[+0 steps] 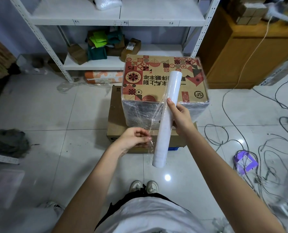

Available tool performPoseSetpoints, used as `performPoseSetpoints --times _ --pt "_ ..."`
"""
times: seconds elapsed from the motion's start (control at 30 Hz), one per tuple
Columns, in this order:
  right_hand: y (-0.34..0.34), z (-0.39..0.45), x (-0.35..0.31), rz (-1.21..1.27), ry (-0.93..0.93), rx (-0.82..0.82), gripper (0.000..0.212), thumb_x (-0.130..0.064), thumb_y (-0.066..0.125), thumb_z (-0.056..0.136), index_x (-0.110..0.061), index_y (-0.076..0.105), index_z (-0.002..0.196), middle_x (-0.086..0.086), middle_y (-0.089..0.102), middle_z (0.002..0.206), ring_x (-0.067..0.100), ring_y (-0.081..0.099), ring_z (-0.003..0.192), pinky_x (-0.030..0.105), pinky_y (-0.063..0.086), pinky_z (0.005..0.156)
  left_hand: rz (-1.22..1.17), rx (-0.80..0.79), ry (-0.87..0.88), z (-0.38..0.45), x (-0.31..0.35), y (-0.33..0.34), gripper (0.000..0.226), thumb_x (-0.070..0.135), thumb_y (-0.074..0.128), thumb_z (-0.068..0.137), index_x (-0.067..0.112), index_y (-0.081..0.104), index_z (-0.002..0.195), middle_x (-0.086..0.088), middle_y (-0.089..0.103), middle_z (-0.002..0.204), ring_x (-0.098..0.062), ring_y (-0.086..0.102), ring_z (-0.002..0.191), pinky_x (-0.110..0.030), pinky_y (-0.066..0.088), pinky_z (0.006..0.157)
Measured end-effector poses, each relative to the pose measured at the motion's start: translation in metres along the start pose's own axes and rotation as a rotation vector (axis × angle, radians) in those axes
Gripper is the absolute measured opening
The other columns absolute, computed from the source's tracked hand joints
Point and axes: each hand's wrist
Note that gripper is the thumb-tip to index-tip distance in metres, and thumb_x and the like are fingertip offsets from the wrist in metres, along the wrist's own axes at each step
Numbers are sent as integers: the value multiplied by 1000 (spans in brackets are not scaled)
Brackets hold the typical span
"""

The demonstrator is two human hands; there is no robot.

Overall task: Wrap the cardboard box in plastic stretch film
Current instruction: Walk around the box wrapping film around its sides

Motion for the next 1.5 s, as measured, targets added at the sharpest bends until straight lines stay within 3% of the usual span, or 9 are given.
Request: performPoseSetpoints --times 0.17,0.27,0.43,0.8,0.97,1.03,1.17,1.37,1.5 --pt "4 -1 1 -49 -23 -34 33 -42 63 86 -12 57 74 8 53 72 27 55 73 42 53 71 43 -105 -43 -6 -8 16 34 20 76 70 12 57 96 1 68 82 -13 67 78 -33 57 73" --pt "5 -3 1 -87 -35 -69 34 -42 63 86 -10 57 76 11 55 74 26 56 70 35 53 64 91 -70 -21 -7 -19 33 32 0 76 72 8 53 93 -6 62 85 -20 62 81 -44 55 80" --pt "-2 0 0 -101 -17 -89 36 -42 63 86 -8 56 78 11 54 72 26 58 67 34 52 61 76 -86 3 -11 -26 33 31 -17 67 74 8 55 88 -6 58 76 -13 60 69 -29 57 62" --pt "-19 2 -4 132 130 -175 36 -48 59 86 -13 61 90 1 67 66 17 66 60 32 56 56 123 -104 88 -11 -18 13 33 -19 64 74 6 58 93 -6 58 82 -11 57 75 -19 53 67" --pt "-19 -5 4 132 151 -243 39 -49 60 85 -11 65 94 9 65 75 21 63 59 33 56 56 62 -167 32 -5 5 22 64 33 71 72 14 46 128 -4 61 116 -18 59 108 -36 46 98" --pt "-17 -9 8 130 129 -285 38 -47 60 85 -11 67 93 13 65 76 25 65 62 36 57 60 -13 -8 47 7 22 36 67 58 66 61 18 55 113 -1 66 107 -18 62 103 -36 46 96" --pt "-11 -15 17 94 72 -317 38 -49 63 80 -12 70 89 15 66 79 30 64 70 46 57 70 -240 188 -8 31 42 55 74 66 60 62 10 60 109 -9 68 101 -26 64 94 -40 52 83" --pt "-14 -19 27 48 31 -321 43 -44 68 74 -7 58 94 8 60 73 22 62 60 39 58 60 -413 234 62 43 32 52 23 36 66 83 14 68 89 -5 69 90 -24 60 89 -30 50 64" --pt "-15 -20 34 108 2 -401 34 -33 68 79 -12 58 104 7 60 78 18 61 64 35 56 57 -462 226 28 39 32 54 26 35 58 90 11 64 98 -4 69 85 -17 65 73 -24 50 57"
Point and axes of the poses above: each hand's wrist, its own z-axis towards the middle knuckle, its own y-axis out of the palm, x = y × z
